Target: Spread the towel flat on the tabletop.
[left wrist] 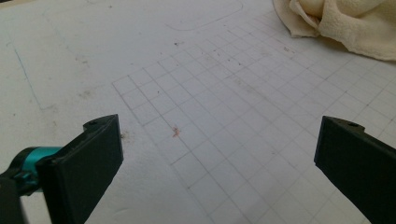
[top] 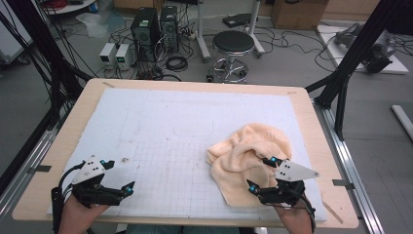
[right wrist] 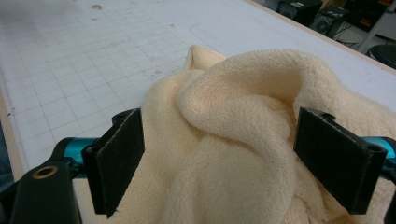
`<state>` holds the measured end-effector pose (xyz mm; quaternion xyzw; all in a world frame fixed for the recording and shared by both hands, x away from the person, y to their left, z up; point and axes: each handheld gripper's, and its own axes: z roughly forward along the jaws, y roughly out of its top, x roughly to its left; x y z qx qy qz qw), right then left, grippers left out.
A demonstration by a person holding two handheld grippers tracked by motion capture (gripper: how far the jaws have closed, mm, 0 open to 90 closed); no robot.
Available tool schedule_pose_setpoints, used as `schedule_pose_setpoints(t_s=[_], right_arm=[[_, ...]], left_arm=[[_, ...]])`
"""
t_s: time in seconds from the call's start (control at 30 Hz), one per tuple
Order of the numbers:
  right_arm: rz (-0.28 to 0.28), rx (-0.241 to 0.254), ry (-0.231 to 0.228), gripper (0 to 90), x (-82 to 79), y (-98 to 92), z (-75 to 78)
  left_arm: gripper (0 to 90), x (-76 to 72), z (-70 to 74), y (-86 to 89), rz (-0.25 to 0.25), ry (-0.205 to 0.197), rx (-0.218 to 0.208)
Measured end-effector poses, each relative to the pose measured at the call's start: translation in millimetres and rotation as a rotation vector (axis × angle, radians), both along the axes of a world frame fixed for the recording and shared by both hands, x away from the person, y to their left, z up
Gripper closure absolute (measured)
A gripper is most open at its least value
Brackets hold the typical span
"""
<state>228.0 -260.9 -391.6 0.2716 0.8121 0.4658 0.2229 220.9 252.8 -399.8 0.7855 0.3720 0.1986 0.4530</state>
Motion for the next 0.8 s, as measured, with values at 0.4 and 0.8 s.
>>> schedule_pose_setpoints(t_s=[0.4,0.8], right_arm=[[0.023,-0.046,0.011,36.3,0.9,-10.5,-3.0],[-0.013,-0.060,-0.003,19.8,24.4,-18.3,12.3]], left_arm=[[1.7,1.3,0.0,-1.8,-0.005,0.000,0.002],[1.7,1.6,-0.5,-3.6,-0.002,0.005,-0.003]])
